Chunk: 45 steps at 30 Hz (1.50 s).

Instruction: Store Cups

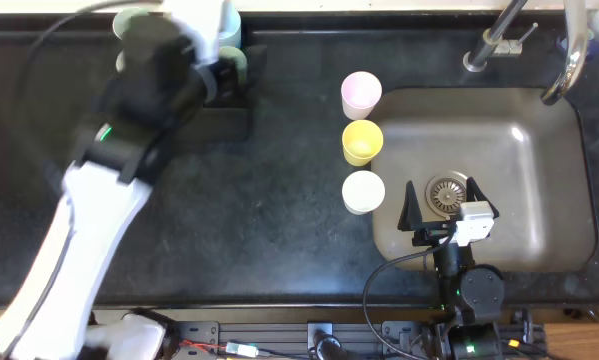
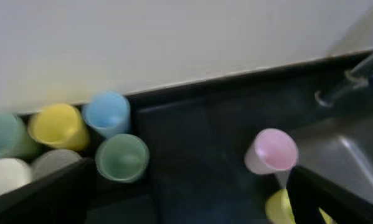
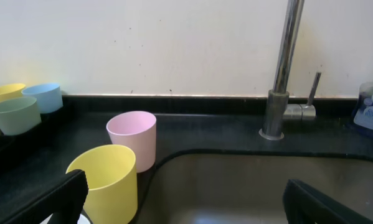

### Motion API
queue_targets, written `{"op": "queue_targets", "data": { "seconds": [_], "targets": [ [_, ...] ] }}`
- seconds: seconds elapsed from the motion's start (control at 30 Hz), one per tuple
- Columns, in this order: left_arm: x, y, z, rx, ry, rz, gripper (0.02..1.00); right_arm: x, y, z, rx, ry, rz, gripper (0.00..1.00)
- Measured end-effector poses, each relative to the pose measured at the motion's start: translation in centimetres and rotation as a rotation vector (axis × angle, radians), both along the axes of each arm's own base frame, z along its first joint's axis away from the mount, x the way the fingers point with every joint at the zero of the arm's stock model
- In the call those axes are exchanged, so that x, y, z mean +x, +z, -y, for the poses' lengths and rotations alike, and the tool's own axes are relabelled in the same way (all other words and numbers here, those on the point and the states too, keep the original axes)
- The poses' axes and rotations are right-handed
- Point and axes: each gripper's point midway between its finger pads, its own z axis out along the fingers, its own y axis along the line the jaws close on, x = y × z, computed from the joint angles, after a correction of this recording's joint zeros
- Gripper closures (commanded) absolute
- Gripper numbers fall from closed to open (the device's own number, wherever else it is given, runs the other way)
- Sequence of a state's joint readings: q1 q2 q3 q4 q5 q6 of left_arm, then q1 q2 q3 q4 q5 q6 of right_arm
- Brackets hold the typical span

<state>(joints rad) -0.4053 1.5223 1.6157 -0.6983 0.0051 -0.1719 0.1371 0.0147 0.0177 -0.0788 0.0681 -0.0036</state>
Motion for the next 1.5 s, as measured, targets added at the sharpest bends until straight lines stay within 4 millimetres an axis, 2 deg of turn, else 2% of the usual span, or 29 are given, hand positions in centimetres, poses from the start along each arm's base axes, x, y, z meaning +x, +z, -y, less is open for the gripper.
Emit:
{"op": "queue_targets", "data": {
  "seconds": [0.2,0.3,0.43,0.63,0.8,0.97,1.03,1.07,1.2,1.37,1.47,1.5],
  "targets": [
    [2.4,-6.3,6.4,0.002,0.019,-0.251,0.018,0.0,0.0,0.0,0.000,0.000,0.000,0.003],
    [3.2,-9.1,8.8,0.009,0.034,-0.326,0.018,0.0,0.0,0.0,0.000,0.000,0.000,0.005],
    [4.0,-11.8,11.4,0.009,0.046,-0.376,0.018,0.0,0.0,0.0,0.000,0.000,0.000,0.003],
    [4.1,-15.2,13.1,0.025,0.060,-0.437,0.029,0.0,0.0,0.0,-0.001,0.000,0.000,0.003],
    [4.3,-18.2,13.5,0.044,0.079,-0.486,0.110,0.0,0.0,0.0,0.000,0.001,0.000,0.005],
    [5.1,-21.4,14.0,0.051,0.097,-0.509,0.312,0.0,0.0,0.0,0.000,0.000,0.000,0.003],
    [5.4,-22.1,14.2,0.051,0.096,-0.508,0.391,0.0,0.0,0.0,0.000,0.001,0.000,0.003],
    [5.6,-22.3,14.3,0.048,0.099,-0.508,0.461,0.0,0.0,0.0,0.000,0.000,0.000,0.005],
    [5.8,-22.2,14.5,0.030,0.108,-0.501,0.588,0.0,0.0,0.0,-0.001,0.000,0.000,0.005],
    [6.1,-22.0,14.8,0.014,0.107,-0.490,0.862,0.0,0.0,0.0,-0.001,0.000,0.000,0.003],
    [6.3,-21.9,14.9,0.005,0.103,-0.485,0.985,0.0,0.0,0.0,0.000,0.000,0.000,0.005],
    [6.3,-21.8,15.0,0.003,0.101,-0.484,0.985,0.0,0.0,0.0,-0.001,0.001,0.000,0.005]
  ]
}}
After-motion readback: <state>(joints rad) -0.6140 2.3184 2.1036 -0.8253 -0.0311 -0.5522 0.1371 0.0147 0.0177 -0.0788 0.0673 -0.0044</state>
